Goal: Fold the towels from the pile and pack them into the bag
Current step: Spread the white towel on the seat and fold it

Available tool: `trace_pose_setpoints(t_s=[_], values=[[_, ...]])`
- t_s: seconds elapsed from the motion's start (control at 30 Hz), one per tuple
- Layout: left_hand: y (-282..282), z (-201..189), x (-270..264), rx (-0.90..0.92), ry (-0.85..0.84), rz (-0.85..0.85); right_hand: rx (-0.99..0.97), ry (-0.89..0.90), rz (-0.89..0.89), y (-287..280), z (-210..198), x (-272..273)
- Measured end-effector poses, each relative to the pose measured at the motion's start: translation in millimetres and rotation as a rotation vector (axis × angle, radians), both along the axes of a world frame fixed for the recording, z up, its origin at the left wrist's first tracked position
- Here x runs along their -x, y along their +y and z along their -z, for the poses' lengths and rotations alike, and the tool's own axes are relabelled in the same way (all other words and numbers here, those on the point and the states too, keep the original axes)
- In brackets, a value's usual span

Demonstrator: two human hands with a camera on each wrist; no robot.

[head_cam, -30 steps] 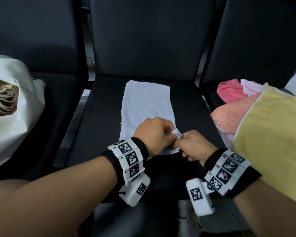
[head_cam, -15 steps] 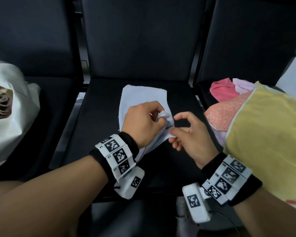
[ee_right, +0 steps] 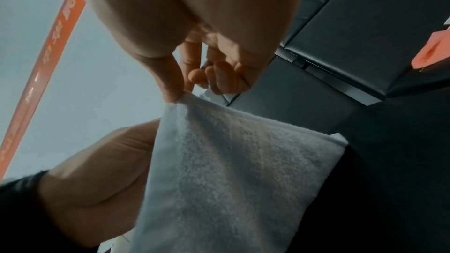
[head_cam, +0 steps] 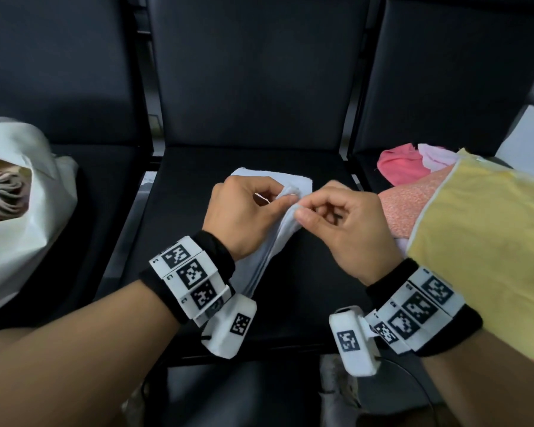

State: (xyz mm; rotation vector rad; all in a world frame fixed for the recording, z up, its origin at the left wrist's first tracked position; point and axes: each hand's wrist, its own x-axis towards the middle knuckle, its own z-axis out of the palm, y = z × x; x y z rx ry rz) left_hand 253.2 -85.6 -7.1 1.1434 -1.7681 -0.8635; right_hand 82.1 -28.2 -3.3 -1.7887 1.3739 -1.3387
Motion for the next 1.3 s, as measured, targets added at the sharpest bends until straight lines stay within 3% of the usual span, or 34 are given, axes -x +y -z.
trace_pose_setpoints(t_s=[0.23, 0.4, 0.67, 0.87, 1.0, 1.3], values=[[2.8, -6.4, -3.6, 0.018, 0.069, 0.057, 0.077, 0.048, 0.087, -8.9, -2.1, -11.3], [0.7, -7.8, -6.5, -0.003, 0.128, 0.144, 0.089, -0.032, 0.039, -11.9, -3.3, -12.2], [-1.4, -9.9, -5.0, 0.024, 0.237, 0.175, 0.121, 0.014, 0.169, -17.0, -4.6, -17.1], [4.4, -13.6, -7.8, 0.061, 0.194, 0.2, 0.177, 0.01, 0.217, -23.5, -15.7, -15.8], [6.0, -10.5, -8.8, 0.187, 0.084, 0.172, 0.217, -0.007, 0.25, -25.9, -28.7, -16.7], [8.5, -19.8, -14.5, 0.201, 0.144, 0.122, 0.262, -0.003, 0.239, -27.6, -43.2, -29.3]])
